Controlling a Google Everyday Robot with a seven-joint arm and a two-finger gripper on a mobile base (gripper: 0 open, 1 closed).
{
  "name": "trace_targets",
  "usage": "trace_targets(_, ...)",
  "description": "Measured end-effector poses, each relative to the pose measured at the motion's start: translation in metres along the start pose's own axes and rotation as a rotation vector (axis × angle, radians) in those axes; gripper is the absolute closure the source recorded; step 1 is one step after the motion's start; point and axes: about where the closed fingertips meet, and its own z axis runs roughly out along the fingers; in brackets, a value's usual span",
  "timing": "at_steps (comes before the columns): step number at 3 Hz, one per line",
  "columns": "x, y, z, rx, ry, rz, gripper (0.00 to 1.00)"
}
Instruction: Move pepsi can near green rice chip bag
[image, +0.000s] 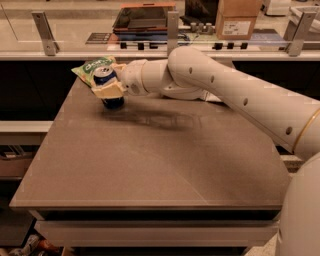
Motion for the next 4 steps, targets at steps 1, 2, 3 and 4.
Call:
trace_targets(1, -0.0007, 0.0017, 0.002, -0.004, -0.001, 0.0, 0.61)
trace_targets(2, -0.0014, 0.0034, 0.004, -0.008, -0.002, -0.001, 0.37)
trace_targets(3, -0.0021, 0.0051, 0.006, -0.012, -0.003, -0.001, 0.14)
trace_targets(4, -0.0028, 0.0068, 0.008, -0.016, -0.004, -0.002, 0.0)
